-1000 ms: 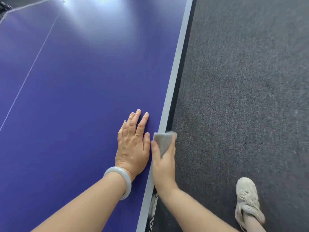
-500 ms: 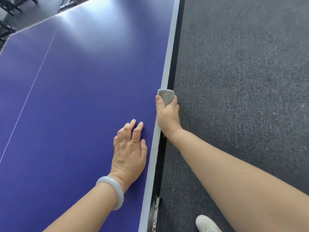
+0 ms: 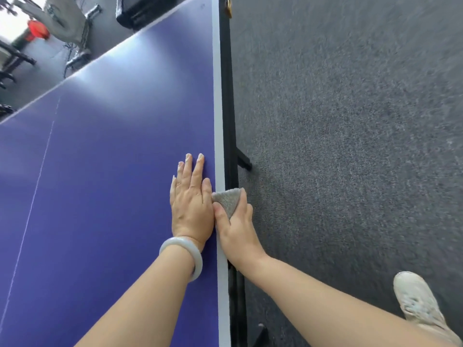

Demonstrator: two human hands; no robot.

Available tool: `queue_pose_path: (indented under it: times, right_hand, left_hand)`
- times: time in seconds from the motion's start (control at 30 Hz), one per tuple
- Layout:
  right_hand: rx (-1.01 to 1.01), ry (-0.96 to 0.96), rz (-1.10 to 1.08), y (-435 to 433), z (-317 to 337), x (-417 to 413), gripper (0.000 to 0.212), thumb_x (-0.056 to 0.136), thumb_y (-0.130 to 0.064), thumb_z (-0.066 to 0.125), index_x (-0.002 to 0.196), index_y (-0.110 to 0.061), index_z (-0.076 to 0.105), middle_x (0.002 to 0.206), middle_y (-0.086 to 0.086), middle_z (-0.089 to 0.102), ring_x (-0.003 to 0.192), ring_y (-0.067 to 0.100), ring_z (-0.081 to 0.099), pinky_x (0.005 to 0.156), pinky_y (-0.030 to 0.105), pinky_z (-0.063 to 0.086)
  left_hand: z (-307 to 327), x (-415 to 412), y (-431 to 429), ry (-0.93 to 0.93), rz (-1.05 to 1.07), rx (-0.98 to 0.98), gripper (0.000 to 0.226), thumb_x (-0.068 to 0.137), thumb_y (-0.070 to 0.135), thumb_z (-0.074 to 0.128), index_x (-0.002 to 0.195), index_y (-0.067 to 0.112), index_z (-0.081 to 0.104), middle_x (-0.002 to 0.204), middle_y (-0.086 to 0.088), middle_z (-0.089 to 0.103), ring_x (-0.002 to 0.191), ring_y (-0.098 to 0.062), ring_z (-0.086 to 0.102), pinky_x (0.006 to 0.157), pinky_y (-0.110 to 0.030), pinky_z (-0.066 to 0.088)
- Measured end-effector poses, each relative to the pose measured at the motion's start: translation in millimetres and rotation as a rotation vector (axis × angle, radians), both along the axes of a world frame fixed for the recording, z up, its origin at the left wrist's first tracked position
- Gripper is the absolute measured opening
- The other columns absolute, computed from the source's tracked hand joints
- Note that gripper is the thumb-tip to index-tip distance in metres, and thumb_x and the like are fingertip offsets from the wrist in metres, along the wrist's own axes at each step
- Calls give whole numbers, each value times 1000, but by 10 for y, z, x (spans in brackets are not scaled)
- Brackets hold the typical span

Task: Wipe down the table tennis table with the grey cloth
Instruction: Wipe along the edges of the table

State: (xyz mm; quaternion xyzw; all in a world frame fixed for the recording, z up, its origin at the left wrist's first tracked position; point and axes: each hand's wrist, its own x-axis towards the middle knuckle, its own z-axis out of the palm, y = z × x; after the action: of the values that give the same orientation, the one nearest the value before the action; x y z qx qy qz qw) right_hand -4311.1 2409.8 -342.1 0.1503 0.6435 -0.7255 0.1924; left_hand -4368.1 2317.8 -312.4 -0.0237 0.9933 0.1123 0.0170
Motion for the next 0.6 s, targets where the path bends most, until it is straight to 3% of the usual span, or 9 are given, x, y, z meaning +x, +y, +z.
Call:
queue_pose_path:
  times: [0.1, 0.2, 0.3, 0.43, 0.5, 0.57, 0.6]
  right_hand:
    - [9, -18, -23, 5, 46, -223, 89, 93, -62, 41, 158, -16, 0, 154, 11, 24, 142, 27, 32, 108, 27, 28]
    - [42, -31, -73, 49, 50, -1050, 84, 98, -55, 45, 158, -13, 5, 156, 18, 23, 141, 35, 34, 113, 38, 30]
    - [51, -9, -99, 161, 64, -1881, 82, 100, -52, 45, 159, -12, 4, 161, 18, 15, 146, 36, 24, 119, 48, 24]
    - [33, 43, -119, 116, -5, -1771, 74, 101, -51, 42, 159, -20, 7, 160, 13, 22, 145, 33, 27, 119, 49, 23]
    - [-24, 114, -200, 30, -17, -1195, 74, 98, -56, 42, 158, -25, 14, 158, -2, 27, 146, 17, 27, 120, 40, 22]
    - [-91, 176, -258, -47, 8, -501, 74, 94, -65, 38, 156, -33, 13, 153, -36, 16, 143, -11, 14, 118, 18, 12]
    - [-97, 181, -251, -89, 9, -193, 73, 93, -69, 36, 154, -38, 10, 148, -47, 9, 141, -17, 8, 114, 10, 8]
  left_hand:
    - [24, -26, -5, -21, -6, -13, 55, 100, 39, 12, 155, 35, 10, 163, 14, 0, 150, -2, -6, 124, -31, -4]
    - [48, -10, -4, -35, -26, -18, 60, 95, 45, 2, 154, 35, 6, 164, 13, -2, 150, -2, -9, 123, -30, -6]
    - [49, -25, -19, -39, -29, -25, 61, 94, 45, 1, 154, 34, 5, 164, 13, -2, 150, -2, -10, 123, -30, -6]
    - [56, -15, 1, -36, -29, -24, 58, 98, 38, 8, 156, 30, 9, 164, 12, 0, 151, -3, -8, 124, -32, -4]
    - [60, -14, 5, -30, -25, -11, 56, 100, 33, 14, 155, 29, 11, 164, 12, 1, 151, -4, -6, 124, -33, -3]
    - [50, -20, 7, -22, -23, -4, 55, 100, 33, 15, 155, 29, 12, 164, 11, 3, 151, -4, -5, 124, -33, -2]
    - [43, -23, 5, -21, -23, -7, 56, 99, 33, 14, 155, 29, 12, 164, 11, 3, 151, -4, -4, 124, -33, -2]
